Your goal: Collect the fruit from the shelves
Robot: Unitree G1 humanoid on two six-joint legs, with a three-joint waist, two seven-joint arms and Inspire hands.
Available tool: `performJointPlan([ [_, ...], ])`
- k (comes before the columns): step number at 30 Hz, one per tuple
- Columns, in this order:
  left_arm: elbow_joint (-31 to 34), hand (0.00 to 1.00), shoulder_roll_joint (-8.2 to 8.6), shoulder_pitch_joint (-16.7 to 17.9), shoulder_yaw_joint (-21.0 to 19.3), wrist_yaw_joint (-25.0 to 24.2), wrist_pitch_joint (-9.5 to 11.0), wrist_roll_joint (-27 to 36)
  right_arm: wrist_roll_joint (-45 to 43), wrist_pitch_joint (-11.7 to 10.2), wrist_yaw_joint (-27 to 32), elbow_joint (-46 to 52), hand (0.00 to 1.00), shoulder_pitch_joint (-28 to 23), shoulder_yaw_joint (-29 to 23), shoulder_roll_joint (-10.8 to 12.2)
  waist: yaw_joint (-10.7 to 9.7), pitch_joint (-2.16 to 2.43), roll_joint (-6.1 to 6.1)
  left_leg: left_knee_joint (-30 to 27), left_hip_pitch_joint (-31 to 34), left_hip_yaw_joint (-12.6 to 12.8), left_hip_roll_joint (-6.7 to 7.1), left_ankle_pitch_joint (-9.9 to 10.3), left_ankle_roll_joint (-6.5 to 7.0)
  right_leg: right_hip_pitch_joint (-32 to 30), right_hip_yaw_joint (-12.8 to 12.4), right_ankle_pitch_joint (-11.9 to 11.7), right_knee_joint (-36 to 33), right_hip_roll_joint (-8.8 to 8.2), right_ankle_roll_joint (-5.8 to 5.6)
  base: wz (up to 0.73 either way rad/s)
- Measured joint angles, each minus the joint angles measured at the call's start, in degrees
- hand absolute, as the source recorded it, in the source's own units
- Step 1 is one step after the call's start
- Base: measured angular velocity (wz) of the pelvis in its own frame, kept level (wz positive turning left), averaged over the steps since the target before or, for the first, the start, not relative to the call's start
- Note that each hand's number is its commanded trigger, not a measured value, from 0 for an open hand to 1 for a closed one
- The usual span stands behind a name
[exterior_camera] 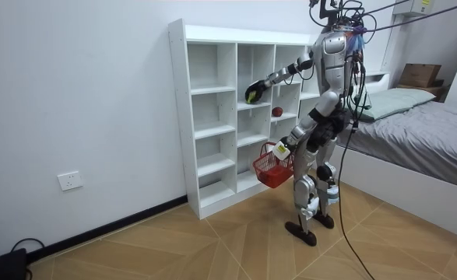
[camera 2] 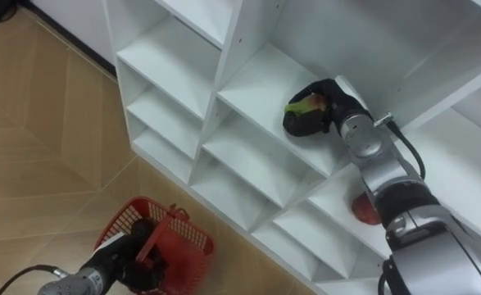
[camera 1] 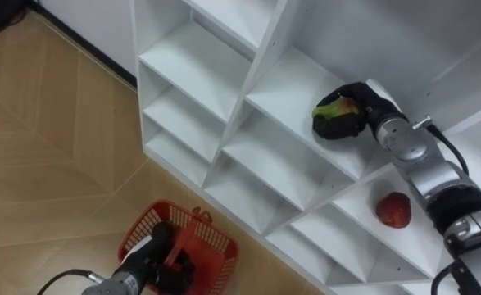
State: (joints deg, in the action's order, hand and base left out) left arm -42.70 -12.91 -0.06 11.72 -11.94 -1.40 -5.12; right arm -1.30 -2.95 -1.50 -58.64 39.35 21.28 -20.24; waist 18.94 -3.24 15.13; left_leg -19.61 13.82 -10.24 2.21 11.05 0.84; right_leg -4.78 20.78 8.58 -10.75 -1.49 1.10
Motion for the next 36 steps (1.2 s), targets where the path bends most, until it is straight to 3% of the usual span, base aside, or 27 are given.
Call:
performJointPlan([
  [14,1.3,1.0,0.0,-0.2,0.3,0.0,0.0,0.0,1.5,0.6,0.0,1.8,1.0,-0.2,0.0,0.1,-0.9,0.07,0.09,0.1,0.1,0.1,0.07,0.0,0.04,-0.2,-0.3,0.0,0.0,-0.05,0.0,-0.01],
  [22,1.3,1.0,0.1,-0.9,0.9,0.1,0.0,-0.1,-0.3,0.5,0.2,9.5,1.0,-4.3,0.0,0.2,-1.9,0.19,-0.67,0.0,-0.4,0.8,-0.44,-0.1,0.16,0.2,-1.1,0.0,0.1,-0.06,0.0,-0.02],
  [25,1.7,1.0,0.23,-1.0,1.4,0.1,0.0,0.0,-1.7,0.5,0.0,16.3,1.0,-8.3,0.1,0.3,-3.1,0.65,-2.57,0.0,-0.4,1.0,-0.43,-0.1,0.17,0.2,-1.1,0.0,0.1,-0.13,-0.01,-0.02],
  [27,2.0,1.0,0.82,-1.3,1.4,0.1,0.0,0.0,-2.0,0.2,-0.6,21.9,1.0,-12.6,0.1,1.3,-3.1,1.32,-3.95,0.5,-1.2,2.1,-0.61,-0.2,0.23,0.4,-2.0,0.0,0.0,-0.2,-0.01,-0.18],
  [28,2.0,1.0,0.93,-1.2,1.4,0.1,0.0,-0.1,-2.2,0.1,-0.7,23.0,1.0,-13.7,0.0,1.6,-3.3,1.44,-4.29,0.7,-1.6,2.3,-0.63,-0.2,0.24,0.6,-2.2,0.0,0.1,-0.25,-0.02,-0.2],
  [30,2.2,1.0,1.47,-1.3,0.8,0.1,0.0,0.0,-4.1,-0.1,-1.9,28.2,1.0,-18.5,0.1,2.3,-5.1,1.94,-5.08,1.3,-2.7,2.9,-0.62,-0.2,0.32,1.1,-3.0,0.0,0.0,-0.31,-0.02,-0.16],
  [36,2.2,1.0,2.57,-1.3,0.8,1.7,0.1,0.0,-6.2,0.6,-4.5,42.4,1.0,-31.0,0.1,2.9,-9.1,1.91,-6.33,2.4,-5.5,6.2,-1.4,-0.1,0.56,2.4,-6.2,-0.1,0.0,-0.01,-0.01,-0.27],
])
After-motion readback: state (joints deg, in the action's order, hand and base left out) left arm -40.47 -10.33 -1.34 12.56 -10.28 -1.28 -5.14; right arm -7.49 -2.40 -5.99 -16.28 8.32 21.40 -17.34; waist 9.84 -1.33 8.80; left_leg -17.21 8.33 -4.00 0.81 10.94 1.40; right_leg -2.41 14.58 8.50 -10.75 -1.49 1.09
